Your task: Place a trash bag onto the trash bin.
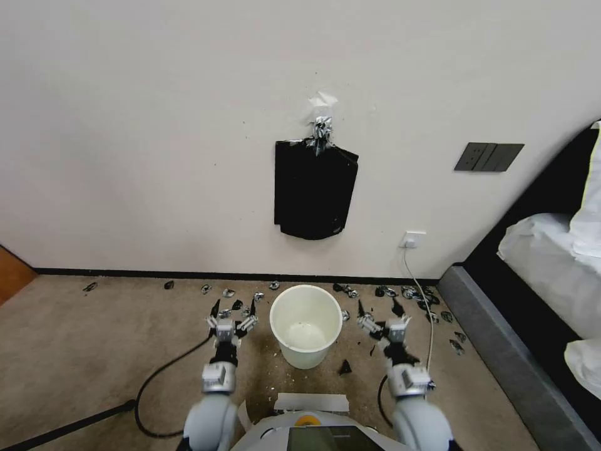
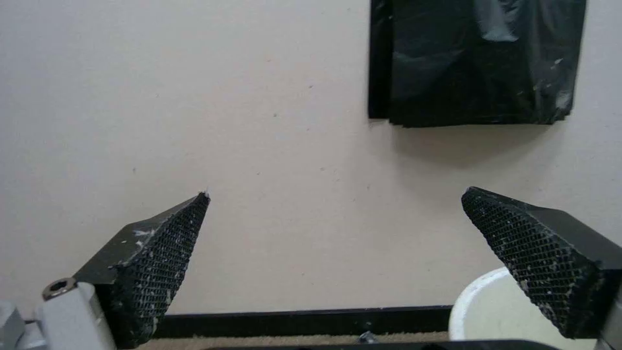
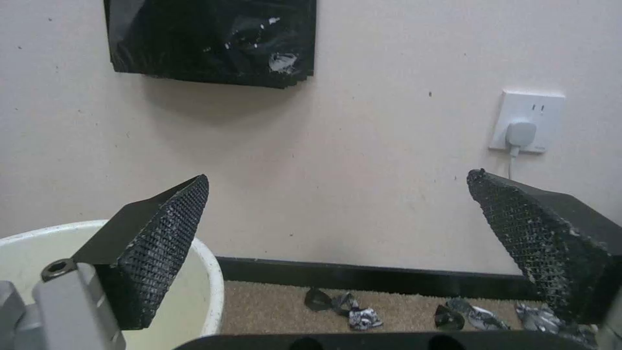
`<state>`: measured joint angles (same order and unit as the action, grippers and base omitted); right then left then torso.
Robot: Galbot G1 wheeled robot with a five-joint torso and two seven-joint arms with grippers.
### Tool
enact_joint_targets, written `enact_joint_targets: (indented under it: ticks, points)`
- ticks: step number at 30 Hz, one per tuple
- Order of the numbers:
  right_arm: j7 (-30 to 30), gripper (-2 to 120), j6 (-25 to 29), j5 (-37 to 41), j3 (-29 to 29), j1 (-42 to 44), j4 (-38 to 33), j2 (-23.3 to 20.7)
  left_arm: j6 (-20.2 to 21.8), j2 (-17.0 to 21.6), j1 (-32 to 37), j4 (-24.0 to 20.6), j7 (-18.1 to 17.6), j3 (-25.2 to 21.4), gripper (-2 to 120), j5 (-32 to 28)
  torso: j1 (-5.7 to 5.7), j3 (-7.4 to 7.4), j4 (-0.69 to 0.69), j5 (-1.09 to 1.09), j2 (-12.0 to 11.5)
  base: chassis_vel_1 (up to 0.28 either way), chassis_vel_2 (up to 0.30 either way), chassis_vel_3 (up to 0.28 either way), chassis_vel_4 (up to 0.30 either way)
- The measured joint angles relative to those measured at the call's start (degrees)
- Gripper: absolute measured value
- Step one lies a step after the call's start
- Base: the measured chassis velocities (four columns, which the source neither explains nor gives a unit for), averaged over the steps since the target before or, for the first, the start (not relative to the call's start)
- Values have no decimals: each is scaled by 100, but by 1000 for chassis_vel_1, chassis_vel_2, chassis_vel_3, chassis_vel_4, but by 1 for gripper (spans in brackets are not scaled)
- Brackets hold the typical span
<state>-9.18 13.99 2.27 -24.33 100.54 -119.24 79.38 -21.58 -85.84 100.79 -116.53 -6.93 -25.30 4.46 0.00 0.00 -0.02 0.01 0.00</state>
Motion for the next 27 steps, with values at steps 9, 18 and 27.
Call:
enact_joint_targets:
  ticks: [9,18,27]
  points:
    - [9,100,-82,508,119,-507,82,-192,43,141,-5,-10,102,-108,100,-227,0,0,1,-1,0,0,0,0,0]
    - [259,100,-831,3185,529,-2209,7,-1086,80,185,26,-36,225,-221,100,-357,0,1,1,1,0,0,0,0,0]
    - [235,100,-1566,5813,1148,-4877,378,-1289,45,34,186,-61,260,-383,100,-376,0,1,2,0,0,0,0,0,0]
